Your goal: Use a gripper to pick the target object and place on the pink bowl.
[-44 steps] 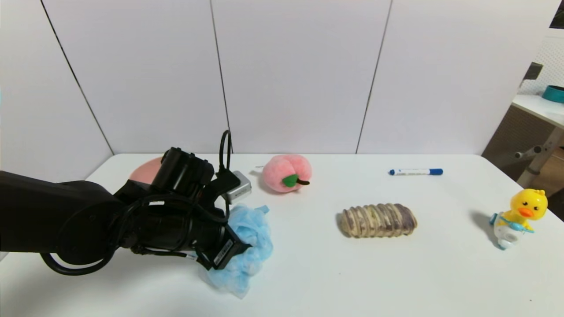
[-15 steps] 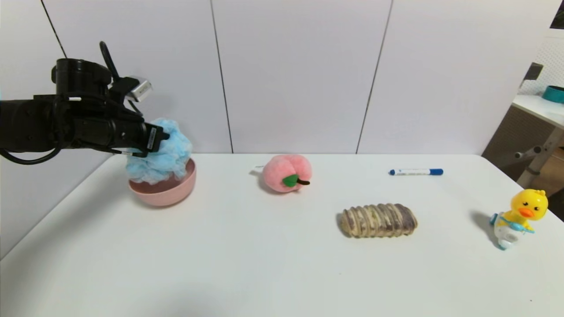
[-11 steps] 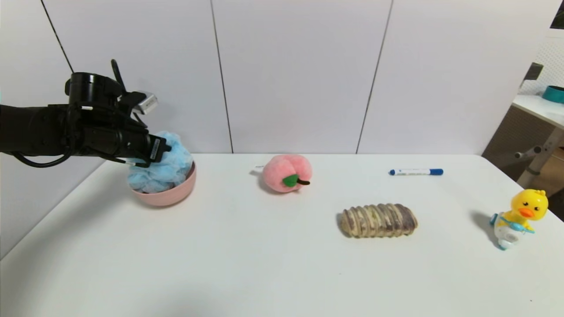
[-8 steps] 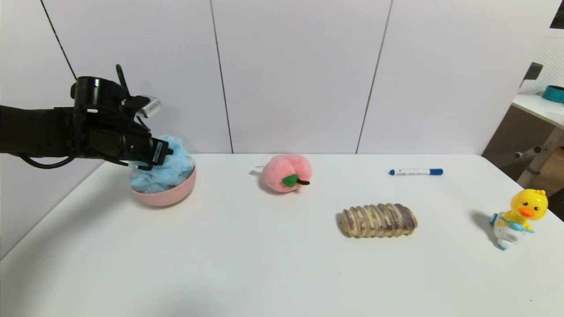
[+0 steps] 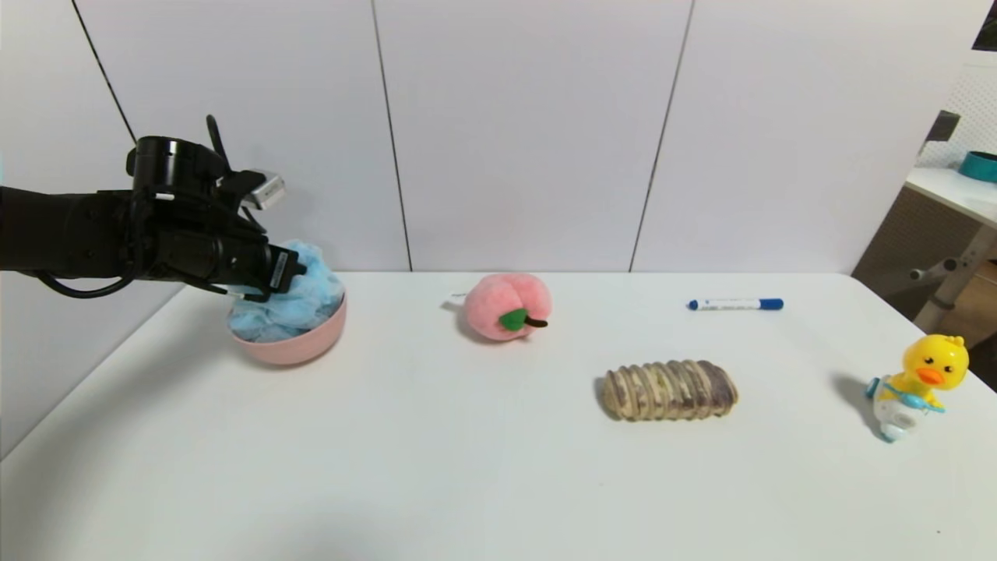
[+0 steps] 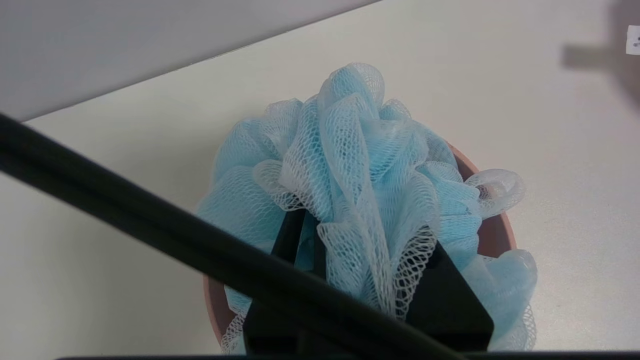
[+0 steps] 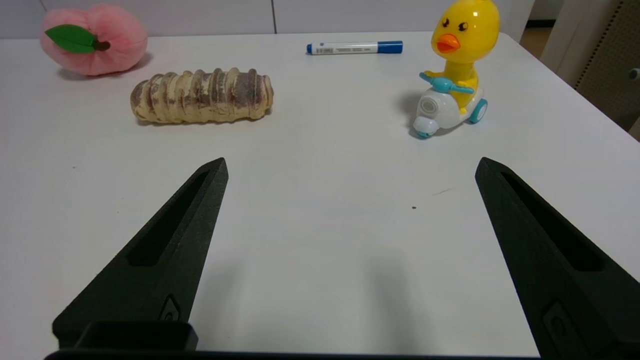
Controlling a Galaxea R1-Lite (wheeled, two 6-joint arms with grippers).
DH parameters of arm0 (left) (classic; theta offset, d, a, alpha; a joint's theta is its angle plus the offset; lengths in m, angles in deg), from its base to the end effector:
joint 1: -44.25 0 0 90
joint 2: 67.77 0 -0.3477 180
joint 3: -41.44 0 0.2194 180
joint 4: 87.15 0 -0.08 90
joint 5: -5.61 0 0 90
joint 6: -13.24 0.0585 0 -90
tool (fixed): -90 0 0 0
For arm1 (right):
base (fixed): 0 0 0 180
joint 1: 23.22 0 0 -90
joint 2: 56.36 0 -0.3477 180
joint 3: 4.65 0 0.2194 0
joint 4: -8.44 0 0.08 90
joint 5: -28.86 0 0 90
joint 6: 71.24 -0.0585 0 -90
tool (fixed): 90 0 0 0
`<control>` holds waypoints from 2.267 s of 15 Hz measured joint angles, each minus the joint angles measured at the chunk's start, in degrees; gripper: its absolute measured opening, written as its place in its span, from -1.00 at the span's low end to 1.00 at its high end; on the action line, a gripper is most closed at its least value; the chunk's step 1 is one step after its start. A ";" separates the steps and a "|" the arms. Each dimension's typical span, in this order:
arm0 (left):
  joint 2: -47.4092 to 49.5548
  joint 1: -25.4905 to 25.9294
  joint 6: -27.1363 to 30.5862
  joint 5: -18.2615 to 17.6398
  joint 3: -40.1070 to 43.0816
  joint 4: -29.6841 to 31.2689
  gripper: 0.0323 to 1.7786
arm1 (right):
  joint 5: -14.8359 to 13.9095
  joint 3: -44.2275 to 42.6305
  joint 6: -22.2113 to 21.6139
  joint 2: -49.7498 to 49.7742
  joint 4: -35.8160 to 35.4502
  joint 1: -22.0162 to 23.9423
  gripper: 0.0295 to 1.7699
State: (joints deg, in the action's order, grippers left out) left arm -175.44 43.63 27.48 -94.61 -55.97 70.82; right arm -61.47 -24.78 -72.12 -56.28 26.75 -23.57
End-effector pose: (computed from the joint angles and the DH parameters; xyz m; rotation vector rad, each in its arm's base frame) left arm 0.4376 -0.0151 0.2187 0.1940 0.5361 -0.2528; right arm -0.0034 -0.0004 0.0799 0.0156 -0.0332 0.0006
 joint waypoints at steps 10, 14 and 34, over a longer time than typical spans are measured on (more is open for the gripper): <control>0.01 0.00 0.11 -0.09 0.24 -0.35 0.15 | -0.05 0.00 0.00 0.00 0.00 0.00 0.93; 2.40 -0.04 0.11 -0.12 0.22 -0.46 0.46 | -0.02 0.00 0.00 0.00 0.00 0.02 0.93; 86.59 -0.52 -6.75 0.02 52.48 4.02 0.88 | 0.00 0.00 -0.02 0.00 0.02 0.05 0.93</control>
State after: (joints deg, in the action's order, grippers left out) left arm -88.85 43.10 20.73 -94.59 -3.49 74.84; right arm -61.47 -24.78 -72.14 -56.28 26.77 -23.52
